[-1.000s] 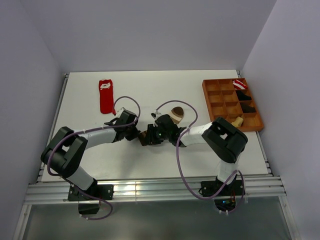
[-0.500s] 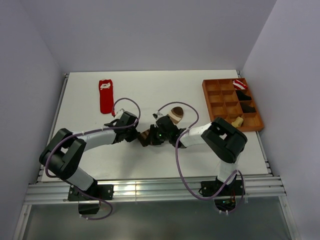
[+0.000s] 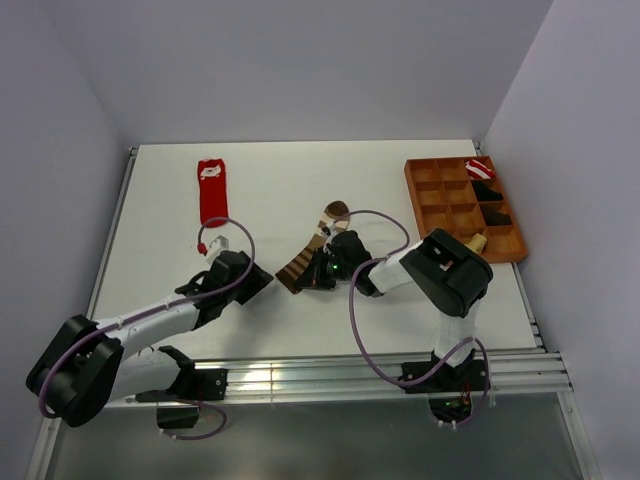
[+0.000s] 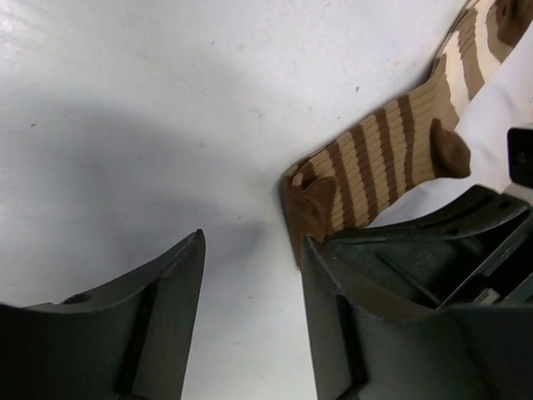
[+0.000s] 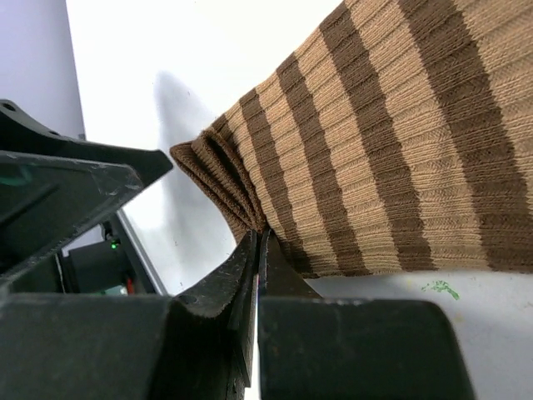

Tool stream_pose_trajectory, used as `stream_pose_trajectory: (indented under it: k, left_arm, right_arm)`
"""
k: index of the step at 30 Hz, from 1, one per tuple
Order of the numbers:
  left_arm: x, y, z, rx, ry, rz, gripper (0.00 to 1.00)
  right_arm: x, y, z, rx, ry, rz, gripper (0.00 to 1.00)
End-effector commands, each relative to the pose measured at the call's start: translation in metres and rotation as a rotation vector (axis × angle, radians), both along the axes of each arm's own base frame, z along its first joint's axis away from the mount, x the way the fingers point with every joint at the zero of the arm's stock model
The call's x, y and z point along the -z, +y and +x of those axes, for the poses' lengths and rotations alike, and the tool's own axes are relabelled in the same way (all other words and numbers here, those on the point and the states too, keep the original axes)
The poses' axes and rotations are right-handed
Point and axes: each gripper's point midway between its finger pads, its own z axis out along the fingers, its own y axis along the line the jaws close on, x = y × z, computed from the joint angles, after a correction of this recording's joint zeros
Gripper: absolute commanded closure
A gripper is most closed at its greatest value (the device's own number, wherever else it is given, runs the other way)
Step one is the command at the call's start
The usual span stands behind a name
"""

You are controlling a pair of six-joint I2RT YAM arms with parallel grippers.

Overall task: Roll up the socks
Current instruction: Roll the sock at the center of the board.

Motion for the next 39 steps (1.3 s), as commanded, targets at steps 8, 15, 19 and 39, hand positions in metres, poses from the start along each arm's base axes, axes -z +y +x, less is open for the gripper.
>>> stream_pose_trajectory:
  k: [8, 15, 19, 39]
  left_arm:
    - [0.011, -0.013, 0.0, 0.069, -0.063, -0.055, 0.54]
    - [0.028, -0.022, 0.009, 0.071, -0.018, -0.038, 0.56]
    - [0.038, -0.022, 0.01, 0.071, 0.016, -0.018, 0.65]
    - [0.047, -0.015, 0.013, 0.091, 0.165, 0.215, 1.0]
  right_arm:
    - [0.019, -0.005, -0.009, -0.019, 0.075, -0.025, 1.0]
    - [0.016, -0.005, -0.008, -0.021, 0.063, -0.029, 1.0]
    - [0.014, -0.005, -0.008, -0.024, 0.059, -0.032, 1.0]
    - [-0.026, -0.013, 0.017, -0.017, -0.244, -0.24, 0.65]
